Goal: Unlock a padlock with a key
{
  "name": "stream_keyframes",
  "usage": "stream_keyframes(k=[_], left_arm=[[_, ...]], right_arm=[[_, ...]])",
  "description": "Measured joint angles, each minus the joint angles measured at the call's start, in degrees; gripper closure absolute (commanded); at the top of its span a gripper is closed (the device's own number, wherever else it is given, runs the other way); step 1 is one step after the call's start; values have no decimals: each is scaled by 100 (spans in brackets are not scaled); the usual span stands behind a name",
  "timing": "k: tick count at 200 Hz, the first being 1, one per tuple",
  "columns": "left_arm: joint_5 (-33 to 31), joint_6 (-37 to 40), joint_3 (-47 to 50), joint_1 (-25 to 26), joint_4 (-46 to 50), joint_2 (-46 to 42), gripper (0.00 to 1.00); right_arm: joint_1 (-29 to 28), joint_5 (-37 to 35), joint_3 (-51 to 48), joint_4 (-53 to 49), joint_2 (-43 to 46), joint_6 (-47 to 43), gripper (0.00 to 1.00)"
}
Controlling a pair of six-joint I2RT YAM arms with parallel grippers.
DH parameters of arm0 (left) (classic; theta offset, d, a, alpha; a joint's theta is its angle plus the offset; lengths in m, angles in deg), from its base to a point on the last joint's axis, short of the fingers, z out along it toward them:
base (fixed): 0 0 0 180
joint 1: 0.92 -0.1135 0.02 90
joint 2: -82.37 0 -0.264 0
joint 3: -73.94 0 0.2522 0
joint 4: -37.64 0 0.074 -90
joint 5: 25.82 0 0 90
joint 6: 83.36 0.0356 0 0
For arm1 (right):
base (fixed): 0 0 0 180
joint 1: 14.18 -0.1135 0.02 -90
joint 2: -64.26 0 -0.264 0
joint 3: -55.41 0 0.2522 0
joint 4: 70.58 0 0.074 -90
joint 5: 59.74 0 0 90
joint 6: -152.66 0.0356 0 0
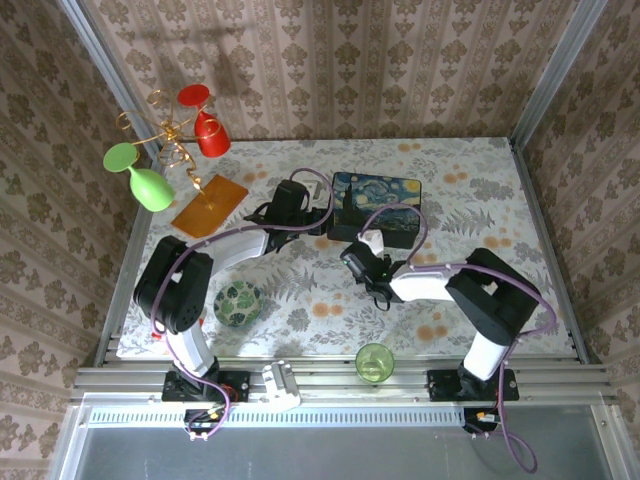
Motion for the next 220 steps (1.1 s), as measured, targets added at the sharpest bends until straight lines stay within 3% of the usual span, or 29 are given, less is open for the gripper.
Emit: stream_keyframes(k=[27, 67, 122, 146, 170, 220], left_arm=[[-9, -15, -4, 2, -17, 7, 50], [-315, 164, -435, 155, 251, 284, 51], [-645, 446, -710, 306, 544, 507, 50], [-713, 466, -767, 284, 516, 568, 51], [-664, 463, -774, 256, 470, 612, 55], [-562, 459, -831, 258, 297, 717, 58]], right_arm=[[83, 286, -538, 332, 553, -68, 90], [166, 363, -667, 455, 614, -352, 92], [-361, -1204, 398, -857, -264, -581, 95], [-522, -1836, 850, -1244, -756, -647, 90], [-527, -1932, 765, -1106, -758, -643, 90], [-205, -1543, 221, -168, -382, -538, 100]])
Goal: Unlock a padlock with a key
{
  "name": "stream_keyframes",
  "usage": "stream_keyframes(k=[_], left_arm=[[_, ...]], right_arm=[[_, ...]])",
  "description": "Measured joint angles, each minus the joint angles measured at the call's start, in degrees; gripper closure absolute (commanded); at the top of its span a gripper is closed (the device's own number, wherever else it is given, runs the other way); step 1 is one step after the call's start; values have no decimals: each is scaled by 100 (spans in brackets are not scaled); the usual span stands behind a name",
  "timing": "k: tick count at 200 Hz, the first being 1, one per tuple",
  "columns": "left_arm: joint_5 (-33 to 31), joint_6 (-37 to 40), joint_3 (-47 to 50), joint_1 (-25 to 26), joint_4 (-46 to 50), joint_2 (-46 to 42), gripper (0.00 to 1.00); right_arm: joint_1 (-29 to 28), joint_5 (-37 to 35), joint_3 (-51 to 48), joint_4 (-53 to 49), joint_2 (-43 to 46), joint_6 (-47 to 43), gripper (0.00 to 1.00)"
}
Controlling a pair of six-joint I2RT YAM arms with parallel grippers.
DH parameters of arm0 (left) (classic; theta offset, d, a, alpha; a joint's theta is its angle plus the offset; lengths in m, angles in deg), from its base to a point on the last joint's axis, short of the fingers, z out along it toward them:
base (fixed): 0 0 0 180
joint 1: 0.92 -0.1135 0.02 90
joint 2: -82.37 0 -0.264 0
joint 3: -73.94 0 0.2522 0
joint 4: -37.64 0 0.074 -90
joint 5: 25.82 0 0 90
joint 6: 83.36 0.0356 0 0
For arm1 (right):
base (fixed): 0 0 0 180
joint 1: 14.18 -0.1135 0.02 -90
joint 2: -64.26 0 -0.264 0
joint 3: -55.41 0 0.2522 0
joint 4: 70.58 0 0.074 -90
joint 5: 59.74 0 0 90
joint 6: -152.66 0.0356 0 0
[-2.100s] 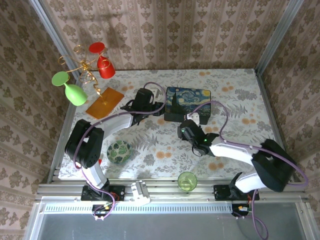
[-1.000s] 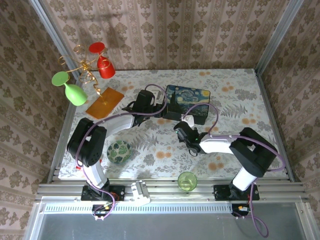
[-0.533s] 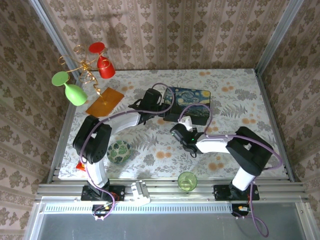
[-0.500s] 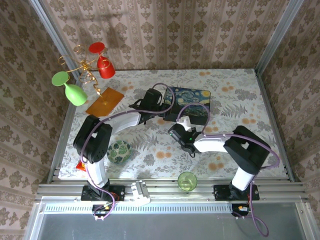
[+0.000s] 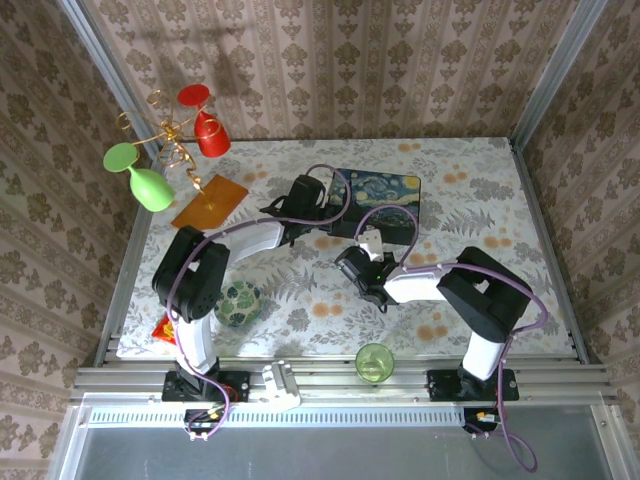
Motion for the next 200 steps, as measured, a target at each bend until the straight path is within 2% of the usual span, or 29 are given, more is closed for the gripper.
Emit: stream_keyframes(k=[54, 86, 100, 105, 110, 117, 134, 144, 152, 171, 183, 200], left_arm=[[131, -87, 2, 2, -59, 15, 60], [269, -170, 46, 11, -94, -4, 60], [326, -190, 87, 11, -44, -66, 59], [337, -190, 96, 11, 0, -98, 58], [354, -190, 105, 9, 68, -133, 58], [380, -192, 105, 2, 160, -170, 57], [461, -192, 105, -26, 315, -269, 57], [501, -192, 101, -44, 363, -332, 56], [527, -192, 74, -68, 431, -369, 55], [564, -175, -101, -127, 625, -396, 54], [564, -138, -254, -164, 756, -407, 54], [557, -17, -603, -221, 1043, -404, 54]], right_arm=[[92, -330, 162, 393, -339, 295, 100], [315, -291, 389, 564, -560, 629, 100], [345, -205, 496, 573, -619, 671, 90], [350, -157, 520, 568, -625, 671, 83], [350, -129, 527, 560, -625, 680, 71], [337, -74, 531, 549, -625, 715, 62], [286, 116, 509, 505, -623, 754, 53], [267, 221, 461, 496, -605, 809, 50], [262, 337, 361, 522, -549, 793, 41], [302, 793, -205, 726, -57, 807, 29], [481, 1342, -647, 922, 472, 785, 28], [1102, 2363, -1005, 1104, 1261, 754, 28]])
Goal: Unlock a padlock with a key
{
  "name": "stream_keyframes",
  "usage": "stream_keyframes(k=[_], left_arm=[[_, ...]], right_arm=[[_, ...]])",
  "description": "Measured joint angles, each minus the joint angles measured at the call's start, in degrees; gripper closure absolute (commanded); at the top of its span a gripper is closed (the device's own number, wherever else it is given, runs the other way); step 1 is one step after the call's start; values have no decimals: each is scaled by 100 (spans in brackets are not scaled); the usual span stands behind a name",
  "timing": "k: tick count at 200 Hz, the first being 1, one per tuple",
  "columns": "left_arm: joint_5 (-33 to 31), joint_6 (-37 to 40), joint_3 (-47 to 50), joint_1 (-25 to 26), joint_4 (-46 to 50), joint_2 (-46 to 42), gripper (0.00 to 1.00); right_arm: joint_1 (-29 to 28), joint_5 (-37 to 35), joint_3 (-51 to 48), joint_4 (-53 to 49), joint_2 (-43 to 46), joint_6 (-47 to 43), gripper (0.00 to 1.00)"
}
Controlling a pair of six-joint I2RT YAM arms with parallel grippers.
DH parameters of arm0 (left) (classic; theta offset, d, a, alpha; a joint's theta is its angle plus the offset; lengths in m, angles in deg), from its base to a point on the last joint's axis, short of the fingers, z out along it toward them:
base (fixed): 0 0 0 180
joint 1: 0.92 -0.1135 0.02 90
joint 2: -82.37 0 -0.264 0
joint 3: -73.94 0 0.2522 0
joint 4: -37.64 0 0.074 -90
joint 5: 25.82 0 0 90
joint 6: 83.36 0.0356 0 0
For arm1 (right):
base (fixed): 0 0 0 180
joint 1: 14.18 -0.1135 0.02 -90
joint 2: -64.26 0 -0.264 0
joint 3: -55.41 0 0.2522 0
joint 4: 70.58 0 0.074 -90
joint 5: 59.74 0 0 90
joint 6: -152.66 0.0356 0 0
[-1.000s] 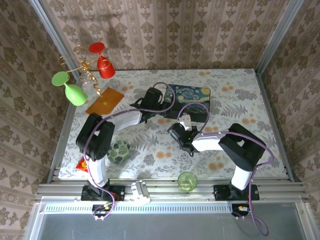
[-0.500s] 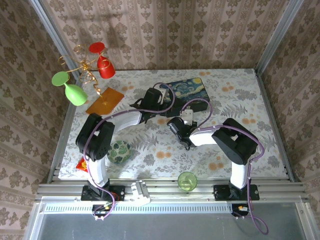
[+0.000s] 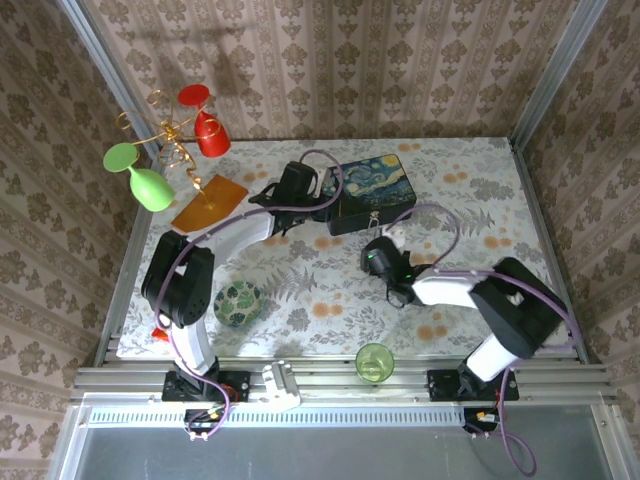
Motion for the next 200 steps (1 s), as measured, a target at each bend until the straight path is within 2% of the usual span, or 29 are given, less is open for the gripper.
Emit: stream_keyframes(k=[19, 38, 81, 108, 139, 152, 175, 200], left_arm=[[-15, 170, -511, -39, 247, 7, 53], [-13, 354, -1128, -55, 380, 164, 53], [-131, 802, -2052, -4, 601, 1095, 51], [-354, 1062, -2339, 83, 911, 1731, 51], [-647, 1309, -2551, 186, 1161, 2015, 51], [-691, 1366, -2603, 214, 1174, 2015, 51], [-734, 1399, -2608, 234, 1198, 2015, 52], [-752, 1392, -2549, 232, 1134, 2015, 51]], right_arm=[[750, 1099, -11, 184, 533, -149, 28], [1246, 1991, -2, 321, 678, -302, 31], [1674, 3198, 81, 413, 33, -496, 45], [1786, 3670, 140, 717, -479, -562, 48], [1856, 3818, 216, 1069, -820, -592, 50], [1873, 3838, 304, 1150, -879, -632, 54], [1965, 3945, 485, 1464, -1032, -605, 68], [2173, 4129, 540, 1884, -1294, -498, 69]])
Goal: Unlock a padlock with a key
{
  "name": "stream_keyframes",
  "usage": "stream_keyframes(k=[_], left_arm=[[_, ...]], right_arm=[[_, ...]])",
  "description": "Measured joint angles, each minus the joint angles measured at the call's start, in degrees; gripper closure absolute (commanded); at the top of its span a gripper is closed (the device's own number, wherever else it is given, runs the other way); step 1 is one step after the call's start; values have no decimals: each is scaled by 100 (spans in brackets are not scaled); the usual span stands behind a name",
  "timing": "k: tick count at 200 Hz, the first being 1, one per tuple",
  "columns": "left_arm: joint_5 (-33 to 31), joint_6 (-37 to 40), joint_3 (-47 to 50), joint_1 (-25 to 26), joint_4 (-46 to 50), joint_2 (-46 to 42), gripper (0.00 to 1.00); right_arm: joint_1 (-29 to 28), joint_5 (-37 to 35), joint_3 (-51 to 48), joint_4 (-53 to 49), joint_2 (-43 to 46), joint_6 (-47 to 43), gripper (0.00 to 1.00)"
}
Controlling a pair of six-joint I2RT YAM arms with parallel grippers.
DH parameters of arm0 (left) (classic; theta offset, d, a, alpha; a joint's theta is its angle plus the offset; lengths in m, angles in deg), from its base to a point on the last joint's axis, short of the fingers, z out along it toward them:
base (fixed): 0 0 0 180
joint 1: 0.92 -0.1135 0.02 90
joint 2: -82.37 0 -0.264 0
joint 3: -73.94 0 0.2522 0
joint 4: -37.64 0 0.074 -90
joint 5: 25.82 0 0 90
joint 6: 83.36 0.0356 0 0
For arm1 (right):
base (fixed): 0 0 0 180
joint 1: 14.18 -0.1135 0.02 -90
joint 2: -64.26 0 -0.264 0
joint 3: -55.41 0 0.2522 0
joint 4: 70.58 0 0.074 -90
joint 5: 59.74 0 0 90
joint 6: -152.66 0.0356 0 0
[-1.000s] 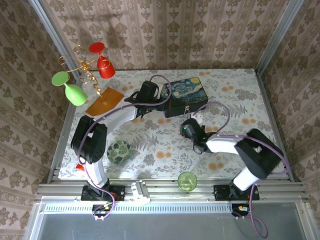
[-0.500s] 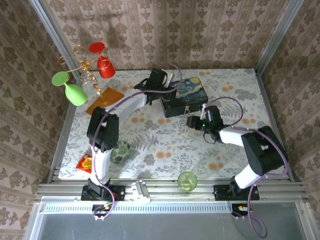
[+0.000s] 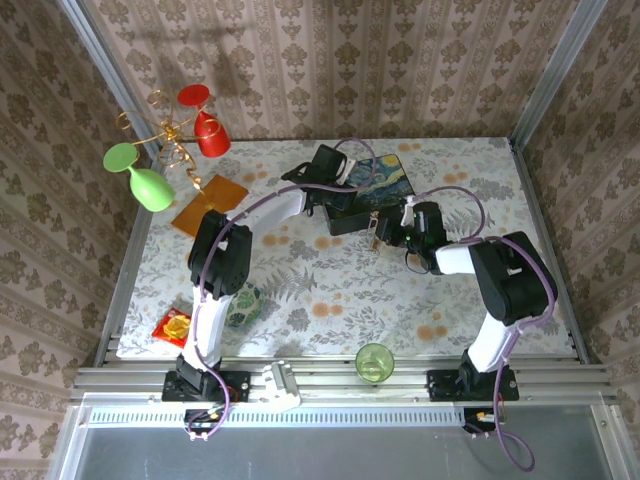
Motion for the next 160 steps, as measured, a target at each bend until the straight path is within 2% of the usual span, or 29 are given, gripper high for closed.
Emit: stream_keyframes(k=[44, 79, 102, 124, 160], left_arm=[[0, -48, 223, 0, -271, -39, 51], [4, -68, 260, -2, -348, -52, 51], [4, -68, 273, -2, -358, -55, 51], [2, -68, 275, -9, -367, -57, 51], [9, -72, 313, -11, -407, -68, 51]], right_arm=[[68, 260, 4, 444, -389, 238, 78], [70, 420, -7, 863, -496, 428, 66], [70, 490, -9, 1158, -566, 503, 66], [70, 535, -9, 1314, -702, 605, 71], [68, 468, -317, 1609, -785, 748, 71]])
